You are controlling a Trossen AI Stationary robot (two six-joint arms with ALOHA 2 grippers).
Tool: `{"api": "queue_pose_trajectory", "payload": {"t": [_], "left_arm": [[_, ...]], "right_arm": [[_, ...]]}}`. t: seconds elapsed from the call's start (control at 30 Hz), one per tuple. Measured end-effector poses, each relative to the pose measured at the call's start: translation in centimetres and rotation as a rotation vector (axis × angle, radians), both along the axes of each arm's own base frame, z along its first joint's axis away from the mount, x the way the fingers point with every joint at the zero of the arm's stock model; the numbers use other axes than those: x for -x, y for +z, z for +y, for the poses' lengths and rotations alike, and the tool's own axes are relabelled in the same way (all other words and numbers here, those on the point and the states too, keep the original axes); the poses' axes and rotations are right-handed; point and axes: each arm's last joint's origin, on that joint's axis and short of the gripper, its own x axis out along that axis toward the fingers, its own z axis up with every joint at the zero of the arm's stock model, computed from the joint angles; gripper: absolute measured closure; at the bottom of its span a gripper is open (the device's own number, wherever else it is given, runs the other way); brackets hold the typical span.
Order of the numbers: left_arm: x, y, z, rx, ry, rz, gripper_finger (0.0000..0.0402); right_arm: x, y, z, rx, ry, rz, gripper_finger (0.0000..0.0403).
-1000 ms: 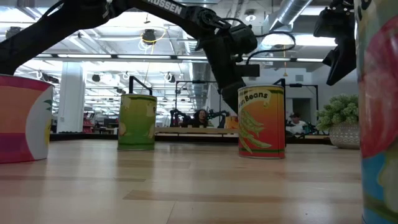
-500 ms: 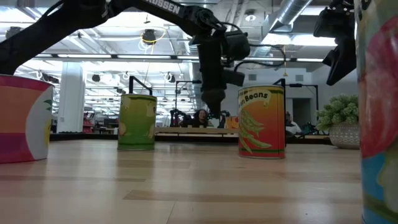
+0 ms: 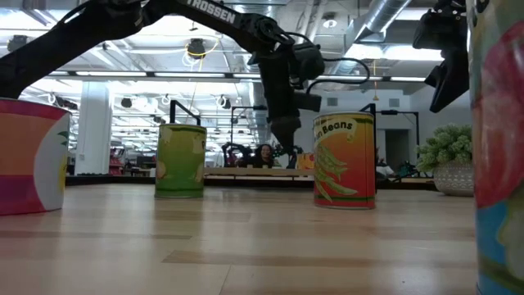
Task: Pick and place cans onto a shelf
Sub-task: Put the canned oranges on the shelf
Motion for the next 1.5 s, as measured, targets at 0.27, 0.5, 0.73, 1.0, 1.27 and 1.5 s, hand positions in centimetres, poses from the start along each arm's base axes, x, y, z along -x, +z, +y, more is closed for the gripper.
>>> {"api": "queue_pose_trajectory", "payload": {"t": [0.27, 0.5, 0.73, 1.0, 1.27, 1.5], "left_arm": [[-0.2, -0.3, -0.4, 0.016, -0.014, -0.001, 0.0399], [-1.1, -0.7, -0.9, 0.005, -0.044, -0.041, 0.04], [-2.0, 0.1, -2.3, 0.028, -0.095, -0.124, 0.04], [-1.1, -0.3, -2.5, -0.105, -0.067, 0.042, 0.04], [-1.6, -0.4, -1.3, -0.089, -0.063, -0.044, 0.04], [-2.1, -0.3, -1.7, -0.085, -0.102, -0.08, 0.04]], "right_arm": [[0.0, 0.0, 0.0, -0.003, 0.002, 0.0, 0.0308], [0.0, 0.0, 0.0, -0.015, 0.01, 0.001, 0.0308], [0.0, 0.0, 0.0, -0.014, 0.012, 0.001, 0.0308], [0.0, 0.0, 0.0, -0.014, 0.011, 0.001, 0.0308], [0.1, -0.1, 0.1, -0.014, 0.012, 0.011, 0.0308], [0.2, -0.1, 0.0, -0.014, 0.011, 0.026, 0.0308]]}}
